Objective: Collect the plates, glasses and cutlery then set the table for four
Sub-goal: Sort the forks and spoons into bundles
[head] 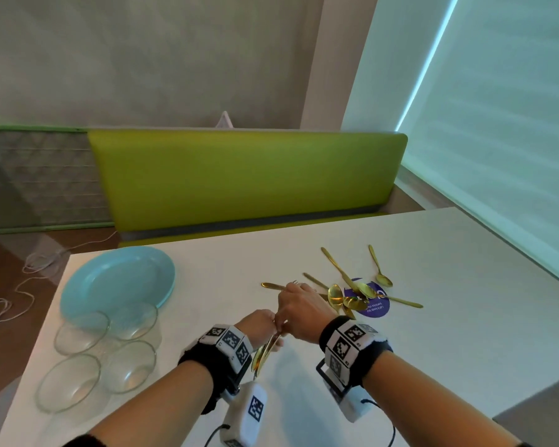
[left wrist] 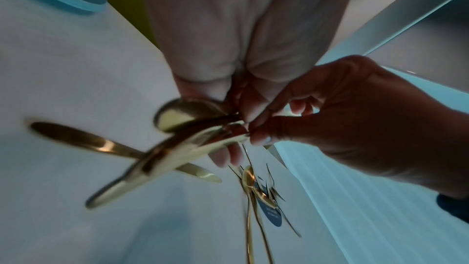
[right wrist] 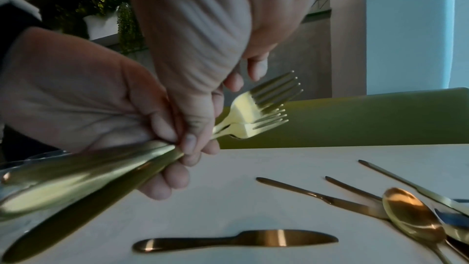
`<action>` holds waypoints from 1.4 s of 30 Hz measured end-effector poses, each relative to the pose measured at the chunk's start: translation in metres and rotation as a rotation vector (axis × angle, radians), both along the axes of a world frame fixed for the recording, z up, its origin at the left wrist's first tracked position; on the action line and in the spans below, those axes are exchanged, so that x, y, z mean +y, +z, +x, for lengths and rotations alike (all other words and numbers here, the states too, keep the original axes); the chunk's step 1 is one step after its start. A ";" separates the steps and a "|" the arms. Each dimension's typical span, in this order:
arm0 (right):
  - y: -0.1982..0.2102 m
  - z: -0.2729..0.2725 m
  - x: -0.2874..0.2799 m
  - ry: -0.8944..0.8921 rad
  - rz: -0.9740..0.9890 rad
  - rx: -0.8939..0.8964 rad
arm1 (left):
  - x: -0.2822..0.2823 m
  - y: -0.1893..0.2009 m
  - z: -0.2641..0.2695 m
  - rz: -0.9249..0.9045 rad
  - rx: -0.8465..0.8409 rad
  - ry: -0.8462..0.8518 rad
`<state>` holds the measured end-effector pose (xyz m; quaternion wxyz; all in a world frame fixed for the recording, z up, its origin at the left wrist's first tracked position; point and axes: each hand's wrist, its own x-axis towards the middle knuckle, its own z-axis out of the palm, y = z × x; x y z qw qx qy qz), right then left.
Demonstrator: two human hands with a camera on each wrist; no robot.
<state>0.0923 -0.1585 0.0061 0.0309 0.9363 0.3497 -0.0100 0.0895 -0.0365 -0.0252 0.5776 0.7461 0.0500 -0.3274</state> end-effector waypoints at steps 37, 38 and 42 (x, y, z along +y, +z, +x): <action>-0.051 0.024 -0.104 -0.714 0.324 0.318 | -0.058 -0.029 0.022 -0.013 0.097 0.151; -0.054 0.024 -0.108 -0.760 0.304 0.352 | -0.058 -0.030 0.024 -0.002 0.099 0.161; -0.072 0.026 -0.117 -0.931 0.192 0.447 | -0.059 -0.035 0.030 0.025 0.092 0.194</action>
